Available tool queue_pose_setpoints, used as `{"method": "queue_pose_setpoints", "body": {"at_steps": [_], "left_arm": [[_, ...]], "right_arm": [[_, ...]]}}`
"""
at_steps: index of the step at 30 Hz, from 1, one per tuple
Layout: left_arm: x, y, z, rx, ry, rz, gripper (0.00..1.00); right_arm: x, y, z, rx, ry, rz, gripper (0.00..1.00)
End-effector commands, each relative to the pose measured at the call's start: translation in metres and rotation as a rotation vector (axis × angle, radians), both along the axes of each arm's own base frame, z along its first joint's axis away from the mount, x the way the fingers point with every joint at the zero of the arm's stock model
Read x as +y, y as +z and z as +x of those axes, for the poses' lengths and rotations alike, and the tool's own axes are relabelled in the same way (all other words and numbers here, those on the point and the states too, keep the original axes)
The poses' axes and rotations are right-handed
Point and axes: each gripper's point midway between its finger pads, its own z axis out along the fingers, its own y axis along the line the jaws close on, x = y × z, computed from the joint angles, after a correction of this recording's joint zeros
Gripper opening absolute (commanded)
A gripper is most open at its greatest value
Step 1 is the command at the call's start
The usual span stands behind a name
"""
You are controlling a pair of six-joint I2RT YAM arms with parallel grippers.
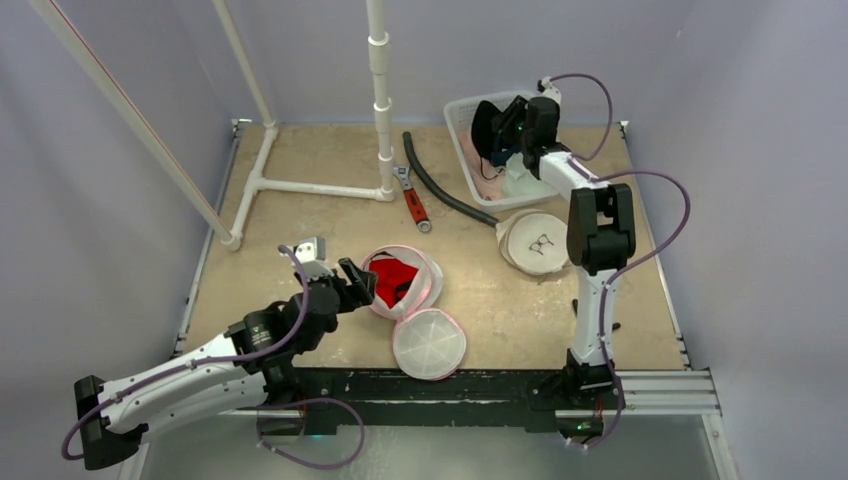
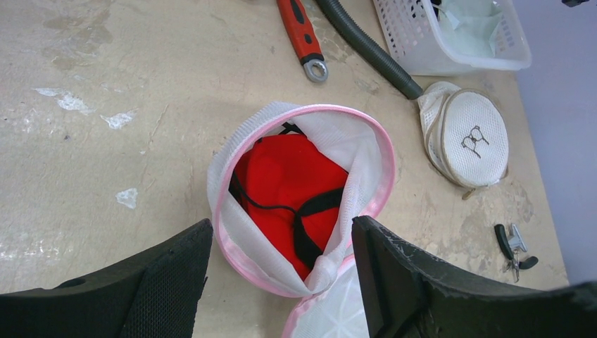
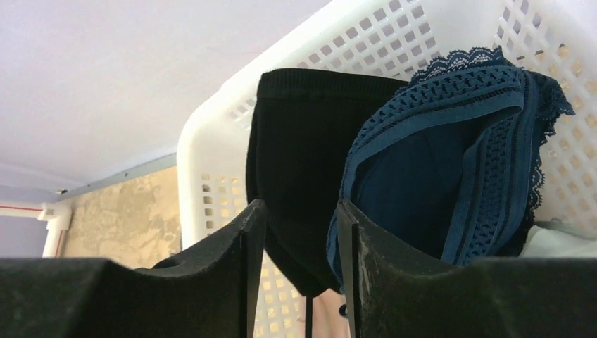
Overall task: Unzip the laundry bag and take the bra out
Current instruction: Pick up the bra from the laundry bag.
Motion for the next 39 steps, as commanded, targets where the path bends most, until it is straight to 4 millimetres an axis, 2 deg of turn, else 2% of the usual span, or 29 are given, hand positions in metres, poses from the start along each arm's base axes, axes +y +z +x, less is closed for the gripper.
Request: {"method": "queue_pose_setpoints", "body": {"at_steps": [1,5,7,9,11,13,15,17,25,32,35,39], "left_arm": [[-0.004,0.012,0.002,-0.014,0.01,-0.053,0.7],[-0.006,0.012,0.002,-0.012,0.003,-0.065,0.7],[-0.006,0.01,0.001,-0.01,0.001,-0.067,0.7],[-0.007,0.008,0.001,-0.007,-0.004,-0.068,0.7],[-0.007,0.007,0.001,-0.008,-0.004,-0.067,0.7],[-0.007,0.007,0.002,-0.01,-0.003,-0.059,0.7],[-0.006,0.007,0.003,-0.011,0.0,-0.041,0.7],[-0.003,0.008,0.004,-0.01,0.011,-0.018,0.7],[0.003,0.007,0.007,-0.003,0.042,0.029,0.7],[0.01,0.001,0.006,0.004,0.075,0.029,0.69],[0.014,0.004,0.005,0.003,0.085,0.026,0.69],[0.02,0.011,0.003,0.001,0.093,0.021,0.69]], "right_arm": [[-0.002,0.106,-0.008,-0.254,-0.009,0.038,0.47],[-0.009,0.123,-0.028,-0.294,-0.027,0.029,0.5],[-0.021,0.123,-0.035,-0.295,-0.078,0.01,0.5],[-0.031,0.113,-0.039,-0.266,-0.111,-0.005,0.41],[-0.035,0.092,-0.036,-0.212,-0.121,-0.01,0.23],[-0.034,0.078,-0.033,-0.183,-0.117,-0.012,0.1],[-0.032,0.069,-0.029,-0.17,-0.111,-0.006,0.05],[-0.033,0.067,-0.021,-0.173,-0.121,-0.007,0.04],[-0.005,0.031,0.008,-0.125,-0.035,0.013,0.08],[0.018,-0.001,0.028,-0.079,0.038,0.041,0.17],[0.023,0.004,0.031,-0.085,0.058,0.052,0.26],[0.02,0.043,0.024,-0.135,0.035,0.077,0.43]]}}
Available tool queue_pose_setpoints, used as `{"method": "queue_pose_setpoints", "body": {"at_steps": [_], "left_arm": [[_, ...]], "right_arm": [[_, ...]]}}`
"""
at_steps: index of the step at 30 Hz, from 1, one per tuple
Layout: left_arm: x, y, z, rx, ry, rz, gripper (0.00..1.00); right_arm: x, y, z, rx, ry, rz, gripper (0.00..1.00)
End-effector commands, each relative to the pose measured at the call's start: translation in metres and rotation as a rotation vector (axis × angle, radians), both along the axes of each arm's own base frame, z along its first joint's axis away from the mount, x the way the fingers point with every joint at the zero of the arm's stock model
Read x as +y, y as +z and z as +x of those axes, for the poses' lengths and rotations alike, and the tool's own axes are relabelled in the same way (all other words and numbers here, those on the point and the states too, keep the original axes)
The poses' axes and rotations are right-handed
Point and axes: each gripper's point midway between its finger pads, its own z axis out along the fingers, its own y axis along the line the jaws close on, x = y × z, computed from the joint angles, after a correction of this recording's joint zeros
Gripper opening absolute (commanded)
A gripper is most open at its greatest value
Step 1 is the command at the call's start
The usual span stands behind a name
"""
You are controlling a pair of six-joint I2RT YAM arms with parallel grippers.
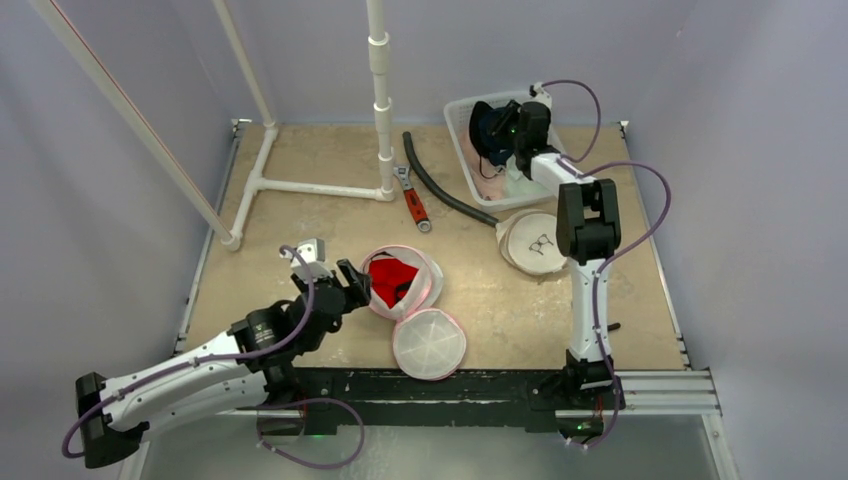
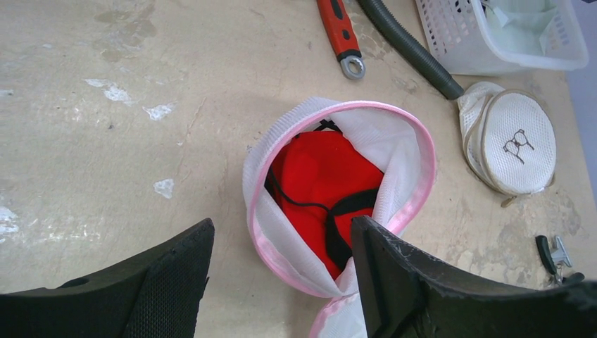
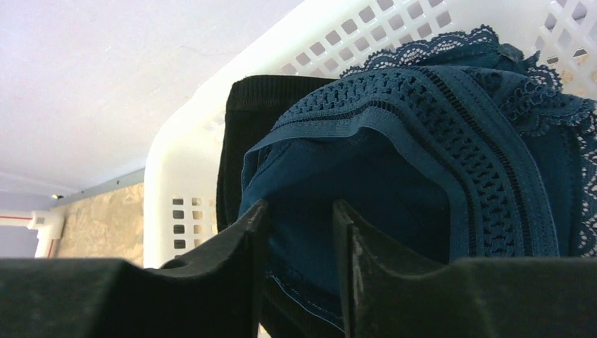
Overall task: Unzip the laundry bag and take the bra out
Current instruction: Pick up the bra from the laundry bag.
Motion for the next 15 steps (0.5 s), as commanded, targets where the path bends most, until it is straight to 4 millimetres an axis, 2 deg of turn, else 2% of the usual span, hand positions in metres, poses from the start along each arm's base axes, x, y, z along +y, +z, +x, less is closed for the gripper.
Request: {"method": "queue_pose_setpoints", "body": {"at_steps": [1,5,6,9,11,13,15], "left_arm": [[0.009,0.023,0.001,-0.027,0.039,-0.039,0.69],[0.018,0.033,-0.003,-0.041,0.049,-0.06,0.69],[0.021,0.035,-0.003,-0.047,0.056,-0.067,0.69],[0.031,0.04,-0.004,-0.061,0.09,-0.085,0.68],[0.04,0.039,-0.005,-0.06,0.125,-0.084,0.67],[0.045,0.037,-0.005,-0.057,0.153,-0.078,0.67],[0.044,0.034,-0.006,-0.051,0.143,-0.064,0.67]], "right_arm": [[0.004,0.09,-0.007,-0.134,-0.003,0.047,0.46],[0.004,0.165,-0.034,-0.233,-0.02,0.051,0.54],[0.01,0.181,-0.044,-0.251,-0.008,0.05,0.54],[0.029,0.227,-0.086,-0.306,-0.001,0.058,0.54],[0.049,0.257,-0.126,-0.348,0.015,0.063,0.53],[0.073,0.269,-0.172,-0.369,0.054,0.072,0.52],[0.099,0.263,-0.219,-0.379,0.146,0.088,0.51]]}}
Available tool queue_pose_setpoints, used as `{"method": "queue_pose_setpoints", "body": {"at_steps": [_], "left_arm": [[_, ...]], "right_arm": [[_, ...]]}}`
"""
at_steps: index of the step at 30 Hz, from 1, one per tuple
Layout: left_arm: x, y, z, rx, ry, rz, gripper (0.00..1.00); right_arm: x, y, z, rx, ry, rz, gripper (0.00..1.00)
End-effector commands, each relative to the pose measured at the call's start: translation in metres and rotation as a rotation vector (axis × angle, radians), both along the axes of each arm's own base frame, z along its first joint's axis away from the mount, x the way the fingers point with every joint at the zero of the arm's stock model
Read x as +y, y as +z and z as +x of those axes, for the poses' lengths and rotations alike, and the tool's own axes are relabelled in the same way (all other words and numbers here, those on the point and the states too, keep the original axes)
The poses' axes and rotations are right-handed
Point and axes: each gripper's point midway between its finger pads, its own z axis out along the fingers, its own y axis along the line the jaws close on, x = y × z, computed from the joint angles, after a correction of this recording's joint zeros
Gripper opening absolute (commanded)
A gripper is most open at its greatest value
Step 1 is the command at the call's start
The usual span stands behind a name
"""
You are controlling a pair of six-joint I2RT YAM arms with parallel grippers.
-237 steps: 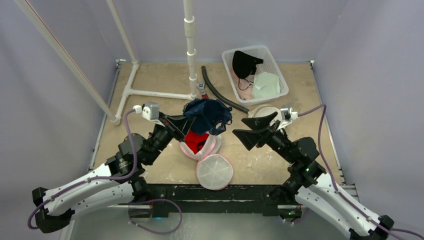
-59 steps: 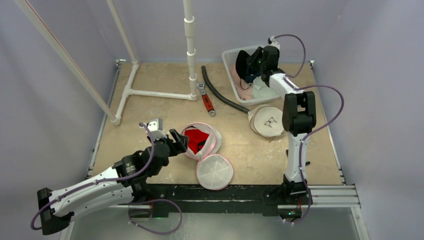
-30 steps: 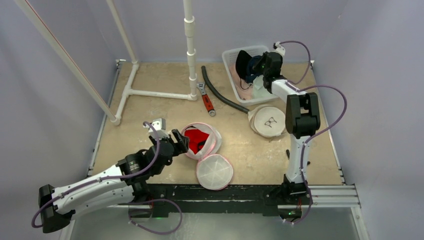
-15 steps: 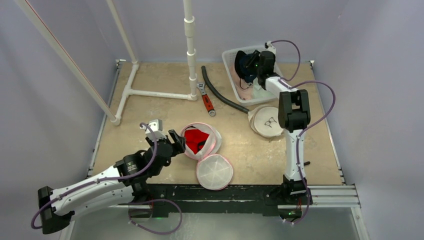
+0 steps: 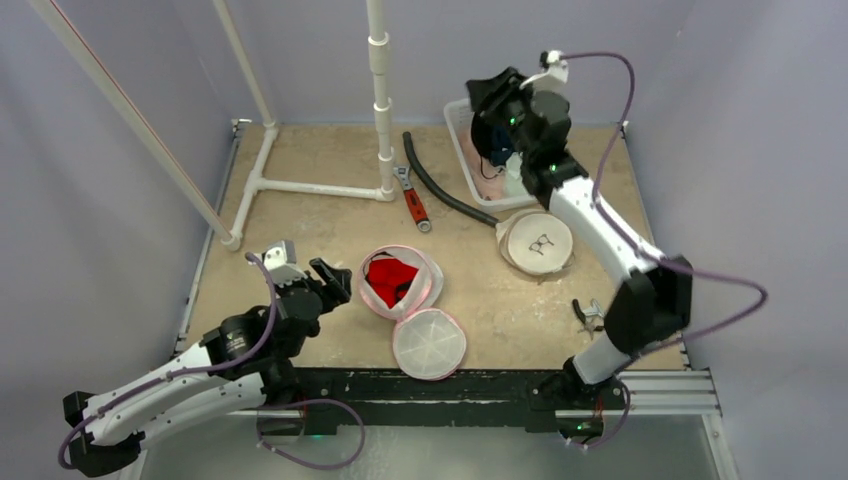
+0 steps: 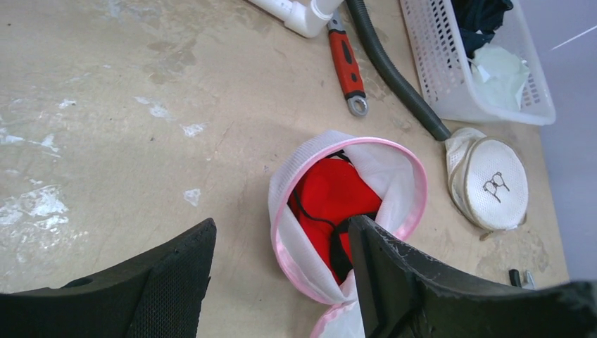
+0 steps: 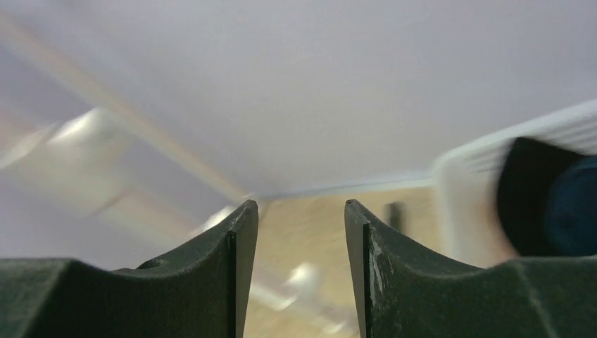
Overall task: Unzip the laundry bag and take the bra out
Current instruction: Pick up the bra from the laundry bag.
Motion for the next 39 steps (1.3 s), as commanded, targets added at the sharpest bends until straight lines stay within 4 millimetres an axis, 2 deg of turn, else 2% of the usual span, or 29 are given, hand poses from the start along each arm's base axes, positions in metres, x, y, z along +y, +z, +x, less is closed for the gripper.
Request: {"method": "queue_pose_setpoints", "body": {"at_steps": [1,4,8,11,14,17,19,22,31,33,39], "left_arm": [[0.007,0.002,0.001,0.004,0.042,0.012,0.67],[-0.007,-0.01,0.001,0.038,-0.005,0.025,0.67],[-0.025,-0.039,0.0,0.102,-0.048,0.03,0.67],[-0.032,-0.056,-0.001,0.13,-0.049,0.004,0.67],[-0.032,-0.071,-0.003,0.138,-0.031,-0.056,0.65],[-0.027,-0.086,-0.003,0.136,-0.012,-0.082,0.64],[-0.025,-0.093,-0.002,0.133,0.0,-0.088,0.64],[-0.028,-0.097,0.002,0.121,-0.006,-0.096,0.64],[-0.057,-0.094,0.013,0.126,-0.089,-0.185,0.7],[-0.059,-0.095,0.012,0.118,-0.097,-0.227,0.65],[-0.054,-0.105,0.012,0.13,-0.079,-0.24,0.38]], "right_arm": [[0.058,0.006,-0.1,-0.057,0.174,-0.009,0.51],[0.093,-0.024,-0.165,-0.043,0.387,-0.07,0.49],[0.125,-0.078,-0.232,0.042,0.616,-0.162,0.48],[0.143,-0.107,-0.265,0.095,0.716,-0.215,0.47],[0.162,-0.135,-0.287,0.137,0.783,-0.272,0.47],[0.178,-0.164,-0.299,0.193,0.82,-0.318,0.47],[0.181,-0.183,-0.299,0.233,0.789,-0.346,0.46],[0.18,-0.201,-0.295,0.271,0.744,-0.366,0.46],[0.17,-0.199,-0.286,0.256,0.668,-0.368,0.47],[0.167,-0.2,-0.285,0.258,0.654,-0.374,0.47],[0.164,-0.201,-0.286,0.258,0.647,-0.372,0.47]]}}
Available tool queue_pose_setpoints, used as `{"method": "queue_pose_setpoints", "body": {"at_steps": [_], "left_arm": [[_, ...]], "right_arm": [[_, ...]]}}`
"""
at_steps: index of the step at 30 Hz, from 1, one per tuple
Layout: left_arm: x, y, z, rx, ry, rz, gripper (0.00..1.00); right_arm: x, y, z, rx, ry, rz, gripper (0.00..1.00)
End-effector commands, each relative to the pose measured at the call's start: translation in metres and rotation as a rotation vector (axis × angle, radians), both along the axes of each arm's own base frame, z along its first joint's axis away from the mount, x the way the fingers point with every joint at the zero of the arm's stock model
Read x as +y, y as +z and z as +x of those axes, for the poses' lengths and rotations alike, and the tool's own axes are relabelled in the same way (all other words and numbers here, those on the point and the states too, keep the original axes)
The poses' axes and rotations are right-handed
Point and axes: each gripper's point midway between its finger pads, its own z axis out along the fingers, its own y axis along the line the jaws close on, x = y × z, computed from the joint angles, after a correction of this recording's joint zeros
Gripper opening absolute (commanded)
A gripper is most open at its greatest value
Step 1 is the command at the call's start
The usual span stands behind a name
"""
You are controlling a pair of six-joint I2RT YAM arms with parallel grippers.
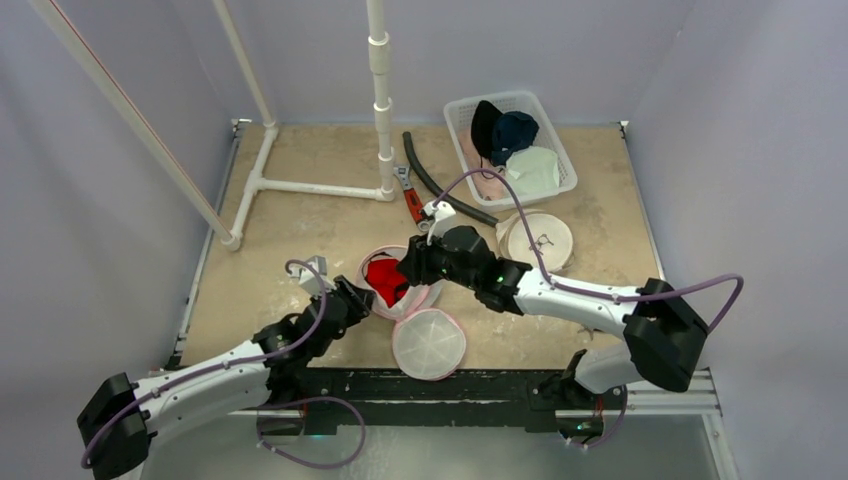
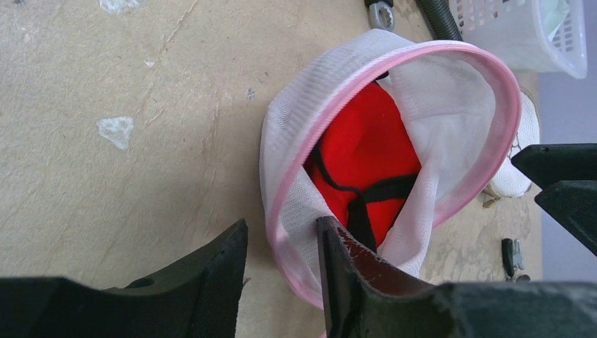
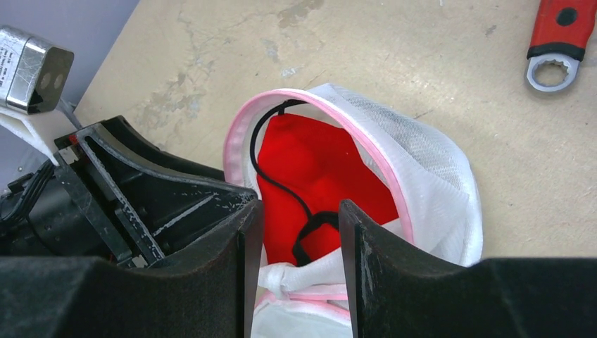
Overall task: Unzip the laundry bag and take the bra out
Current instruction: Pick up the bra from the laundry bag.
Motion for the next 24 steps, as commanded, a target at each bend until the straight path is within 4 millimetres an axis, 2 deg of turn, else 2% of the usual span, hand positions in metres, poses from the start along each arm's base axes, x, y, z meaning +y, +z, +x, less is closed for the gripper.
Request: {"method": "queue_pose_setpoints", "body": {"at_steps": [1,3,6,12,14,17,24], "left_arm": [[-0.008,0.009,0.004,-0.032,-0.007,-0.082,0.36],[-0.01,0.013,0.005,-0.047,-0.012,-0.108,0.26],[-0.013,0.017,0.005,-0.052,-0.021,-0.121,0.0],[-0.008,0.024,-0.001,-0.019,-0.051,-0.031,0.0],[-0.006,0.026,-0.002,-0.008,-0.062,0.018,0.0],[-0.003,0.026,-0.003,0.018,-0.071,0.075,0.0],[-0.001,0.025,-0.004,0.044,-0.092,0.146,0.0]], "right_arm": [[-0.004,0.013,0.003,-0.043,-0.023,0.027,0.47],[-0.005,0.013,0.003,-0.041,-0.023,0.025,0.47],[-0.006,0.014,0.003,-0.041,-0.027,0.024,0.47],[0.006,0.015,-0.004,-0.046,0.051,-0.024,0.53],[0.015,0.01,-0.009,-0.059,0.07,-0.077,0.56],[0.023,-0.005,-0.004,-0.051,0.043,-0.158,0.59],[0.045,-0.021,0.0,-0.041,0.008,-0.206,0.66]]}}
